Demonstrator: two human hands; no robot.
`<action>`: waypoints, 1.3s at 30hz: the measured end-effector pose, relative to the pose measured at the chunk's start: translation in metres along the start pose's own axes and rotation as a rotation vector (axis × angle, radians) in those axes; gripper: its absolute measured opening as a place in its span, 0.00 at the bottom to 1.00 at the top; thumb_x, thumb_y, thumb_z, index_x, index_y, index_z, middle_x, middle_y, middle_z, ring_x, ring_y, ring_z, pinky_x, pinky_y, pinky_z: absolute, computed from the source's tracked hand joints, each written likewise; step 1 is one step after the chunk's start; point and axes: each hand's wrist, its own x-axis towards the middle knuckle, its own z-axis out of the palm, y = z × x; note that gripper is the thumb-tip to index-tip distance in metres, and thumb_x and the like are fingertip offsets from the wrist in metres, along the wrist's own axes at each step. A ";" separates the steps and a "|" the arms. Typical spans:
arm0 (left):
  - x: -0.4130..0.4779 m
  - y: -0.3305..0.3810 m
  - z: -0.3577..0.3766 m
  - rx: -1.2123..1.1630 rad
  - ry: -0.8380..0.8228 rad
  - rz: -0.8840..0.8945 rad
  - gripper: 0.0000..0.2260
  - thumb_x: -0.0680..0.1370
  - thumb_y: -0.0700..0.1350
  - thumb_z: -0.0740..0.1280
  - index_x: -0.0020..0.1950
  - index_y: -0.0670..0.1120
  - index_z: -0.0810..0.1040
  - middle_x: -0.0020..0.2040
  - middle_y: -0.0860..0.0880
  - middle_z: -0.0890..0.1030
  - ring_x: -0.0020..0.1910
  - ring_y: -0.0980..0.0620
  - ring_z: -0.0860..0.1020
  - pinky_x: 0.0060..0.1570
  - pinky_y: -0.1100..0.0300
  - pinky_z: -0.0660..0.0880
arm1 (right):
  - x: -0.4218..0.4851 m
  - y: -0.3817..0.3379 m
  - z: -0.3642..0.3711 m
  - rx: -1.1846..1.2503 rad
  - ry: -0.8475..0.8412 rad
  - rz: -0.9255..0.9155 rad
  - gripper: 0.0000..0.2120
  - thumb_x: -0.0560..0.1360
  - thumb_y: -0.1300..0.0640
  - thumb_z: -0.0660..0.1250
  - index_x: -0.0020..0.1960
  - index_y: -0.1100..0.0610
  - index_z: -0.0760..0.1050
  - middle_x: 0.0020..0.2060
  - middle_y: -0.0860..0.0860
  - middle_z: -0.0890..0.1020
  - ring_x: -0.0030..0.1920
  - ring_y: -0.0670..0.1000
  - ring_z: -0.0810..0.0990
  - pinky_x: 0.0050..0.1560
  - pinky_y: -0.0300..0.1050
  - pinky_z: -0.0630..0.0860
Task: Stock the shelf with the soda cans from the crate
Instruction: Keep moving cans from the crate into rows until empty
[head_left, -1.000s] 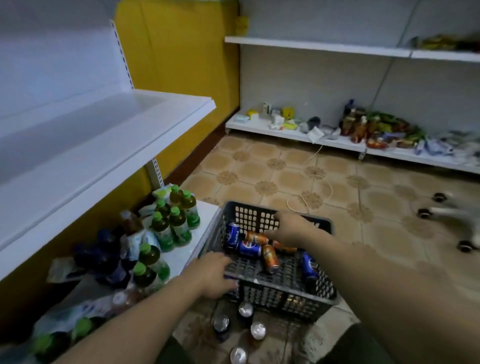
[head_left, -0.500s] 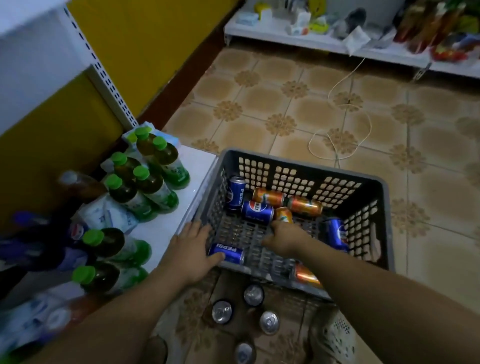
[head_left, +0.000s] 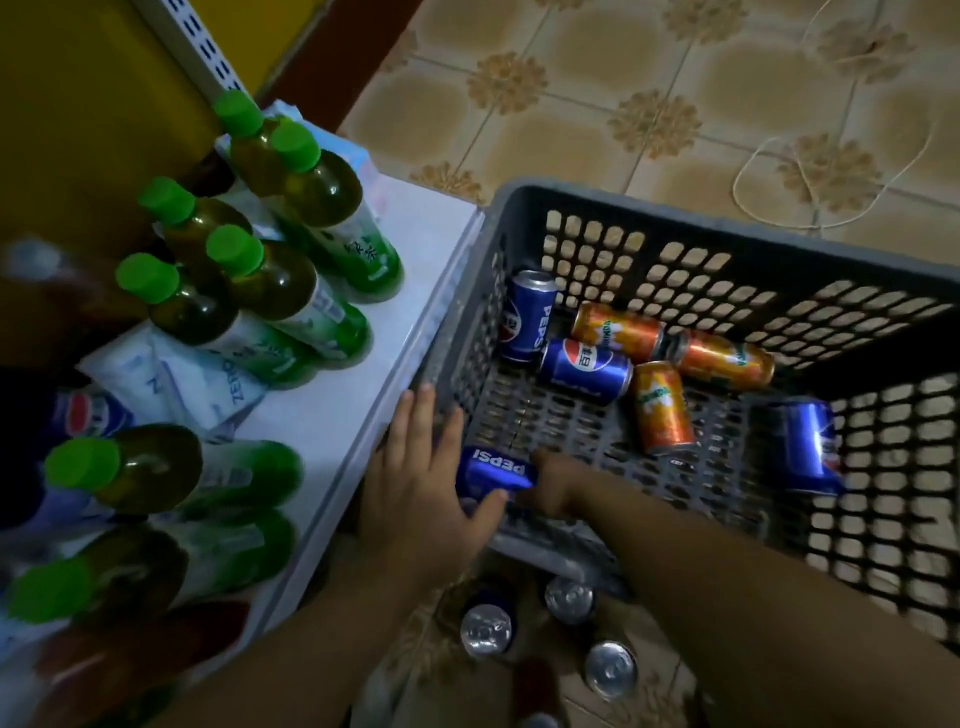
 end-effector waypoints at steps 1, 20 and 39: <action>0.001 0.000 0.000 0.006 0.002 -0.007 0.36 0.69 0.63 0.60 0.70 0.41 0.71 0.75 0.38 0.62 0.74 0.40 0.58 0.63 0.41 0.68 | 0.012 0.002 0.006 -0.011 -0.014 -0.012 0.34 0.69 0.43 0.73 0.70 0.53 0.67 0.65 0.57 0.75 0.62 0.57 0.75 0.64 0.50 0.72; 0.002 0.020 -0.062 -0.146 -0.419 -0.251 0.36 0.77 0.62 0.61 0.79 0.52 0.50 0.79 0.51 0.41 0.78 0.49 0.42 0.75 0.45 0.47 | -0.192 -0.028 -0.077 0.281 0.515 -0.210 0.36 0.65 0.48 0.76 0.68 0.52 0.66 0.55 0.46 0.65 0.55 0.47 0.67 0.53 0.40 0.68; -0.190 0.108 -0.408 -1.389 0.391 -0.246 0.30 0.68 0.38 0.76 0.65 0.50 0.68 0.54 0.44 0.79 0.49 0.46 0.81 0.48 0.48 0.80 | -0.522 -0.176 -0.060 0.407 0.735 -0.871 0.27 0.62 0.56 0.75 0.55 0.40 0.68 0.49 0.46 0.80 0.46 0.48 0.81 0.47 0.43 0.80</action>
